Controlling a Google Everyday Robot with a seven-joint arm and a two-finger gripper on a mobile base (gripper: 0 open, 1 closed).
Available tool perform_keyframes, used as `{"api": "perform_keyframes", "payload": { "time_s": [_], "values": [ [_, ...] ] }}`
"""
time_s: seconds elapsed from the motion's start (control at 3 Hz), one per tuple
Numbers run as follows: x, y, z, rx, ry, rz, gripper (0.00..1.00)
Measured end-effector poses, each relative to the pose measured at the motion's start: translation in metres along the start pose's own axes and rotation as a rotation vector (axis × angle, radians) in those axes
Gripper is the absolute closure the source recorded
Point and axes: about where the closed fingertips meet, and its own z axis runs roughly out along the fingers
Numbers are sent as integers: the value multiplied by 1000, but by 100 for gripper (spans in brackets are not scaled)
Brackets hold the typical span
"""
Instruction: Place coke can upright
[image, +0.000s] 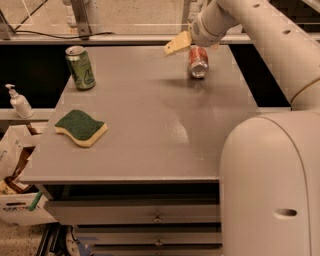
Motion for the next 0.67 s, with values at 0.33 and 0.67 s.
{"api": "perform_keyframes", "payload": {
  "time_s": [0.33,0.67],
  "values": [
    [-2,-9,16,8,8,20,0],
    [-3,-18,26,23,20,26,0]
  ]
}}
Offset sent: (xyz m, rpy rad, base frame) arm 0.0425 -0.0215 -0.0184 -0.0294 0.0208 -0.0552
